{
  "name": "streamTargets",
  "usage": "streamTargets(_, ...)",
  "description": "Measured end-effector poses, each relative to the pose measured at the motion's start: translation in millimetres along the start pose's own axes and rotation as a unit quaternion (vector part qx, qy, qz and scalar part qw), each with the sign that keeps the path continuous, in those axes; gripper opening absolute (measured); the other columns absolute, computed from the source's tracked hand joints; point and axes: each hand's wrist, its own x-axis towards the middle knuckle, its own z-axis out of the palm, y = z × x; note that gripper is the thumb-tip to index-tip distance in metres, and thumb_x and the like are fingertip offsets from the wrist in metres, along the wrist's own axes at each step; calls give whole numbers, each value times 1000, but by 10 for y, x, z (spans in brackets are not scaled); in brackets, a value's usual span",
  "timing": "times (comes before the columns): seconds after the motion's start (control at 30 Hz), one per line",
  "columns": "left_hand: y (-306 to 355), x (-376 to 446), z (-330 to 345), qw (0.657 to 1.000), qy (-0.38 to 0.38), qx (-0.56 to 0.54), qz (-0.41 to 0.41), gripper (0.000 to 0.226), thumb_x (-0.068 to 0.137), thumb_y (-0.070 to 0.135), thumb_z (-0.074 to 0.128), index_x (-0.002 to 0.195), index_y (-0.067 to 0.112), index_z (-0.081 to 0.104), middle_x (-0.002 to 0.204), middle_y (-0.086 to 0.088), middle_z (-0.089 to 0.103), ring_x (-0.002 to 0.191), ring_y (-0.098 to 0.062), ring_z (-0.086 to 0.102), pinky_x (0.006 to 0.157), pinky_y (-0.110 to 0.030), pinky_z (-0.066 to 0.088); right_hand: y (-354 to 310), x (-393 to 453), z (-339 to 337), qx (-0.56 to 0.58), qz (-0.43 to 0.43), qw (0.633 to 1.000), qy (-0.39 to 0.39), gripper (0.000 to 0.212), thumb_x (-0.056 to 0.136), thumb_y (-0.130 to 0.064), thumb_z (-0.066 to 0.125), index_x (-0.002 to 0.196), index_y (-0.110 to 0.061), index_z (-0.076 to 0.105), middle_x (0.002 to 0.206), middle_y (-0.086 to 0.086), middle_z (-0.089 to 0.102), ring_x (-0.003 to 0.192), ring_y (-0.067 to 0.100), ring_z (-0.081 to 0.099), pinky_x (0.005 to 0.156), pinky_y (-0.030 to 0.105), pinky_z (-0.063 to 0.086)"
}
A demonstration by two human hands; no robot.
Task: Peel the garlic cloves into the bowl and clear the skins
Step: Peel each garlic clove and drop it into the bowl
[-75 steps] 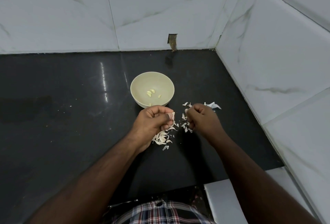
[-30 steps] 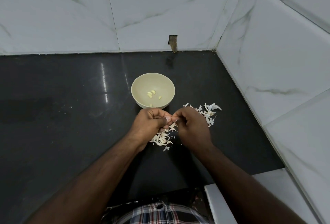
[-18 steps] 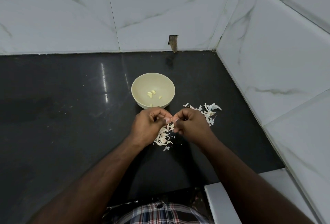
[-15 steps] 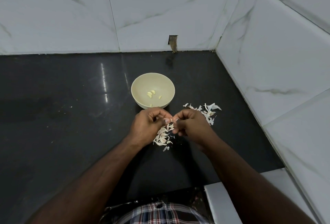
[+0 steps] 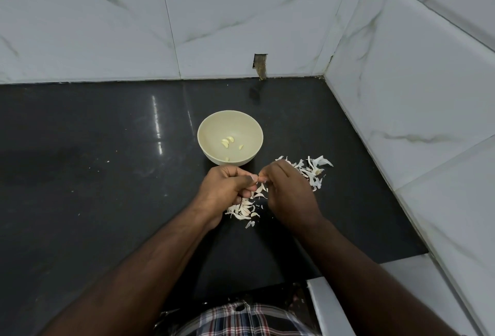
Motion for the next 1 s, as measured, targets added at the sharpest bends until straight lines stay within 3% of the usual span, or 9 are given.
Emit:
streamTargets(0.17,-7,4,34,998,5,-55,-37,15,88,5,66,96,-5,74,74,-7,70,56,-7,57,51,-17,40,34,-3,30,-22,-48,999,15,18,76,4,63,89,-7,65,85,6,60,75,24,58,70,30,45)
streamTargets(0.27,-21,4,35,995,-4,-94,-13,11,89,1,66,94,-4,74,78,-8,71,62,-7,59,53,-16,44,-73,24,-35,118,126,985,0,11,89,-7,67,88,-19,67,84,-8,66,79,8,61,73,25,48)
streamTargets(0.33,-27,1,35,994,-2,-110,4,8,89,0,67,92,0,74,76,-8,70,64,-8,60,56,-16,46,-108,60,-64,250,258,933,-19,12,89,-12,70,87,-24,70,82,-10,71,79,4,66,75,20,50)
streamTargets(0.43,-29,-8,45,991,5,-131,20,7,89,-2,67,91,0,73,76,-10,70,64,-9,60,58,-16,49,-112,121,-105,373,323,870,-19,16,87,-7,74,92,-22,73,82,-1,75,75,9,70,72,26,54)
streamTargets(0.53,-33,-18,58,990,14,-140,26,8,88,-2,68,91,1,74,79,-14,70,65,-10,61,60,-17,50,-122,159,-154,404,338,849,-21,21,84,-2,75,90,-22,71,84,6,76,74,13,71,72,28,57)
streamTargets(0.73,-24,-19,56,977,3,-212,-7,9,88,-1,68,89,4,75,84,-16,69,68,-13,62,61,-16,54,-169,137,-118,412,335,847,6,25,82,3,75,90,-20,69,92,6,76,89,20,73,83,33,59)
streamTargets(0.9,-24,-22,38,964,-25,-261,-29,11,90,-2,66,98,1,74,87,-14,73,69,-12,66,61,-17,55,-184,133,-147,460,375,804,23,19,85,5,71,92,-12,66,90,7,77,73,11,71,65,25,57)
streamTargets(1.0,-18,-17,30,960,-39,-273,-38,12,91,-2,65,100,1,72,86,-13,73,68,-12,68,60,-17,56,-168,137,-189,484,374,790,29,20,85,9,69,89,-10,64,88,9,76,64,10,66,61,22,53)
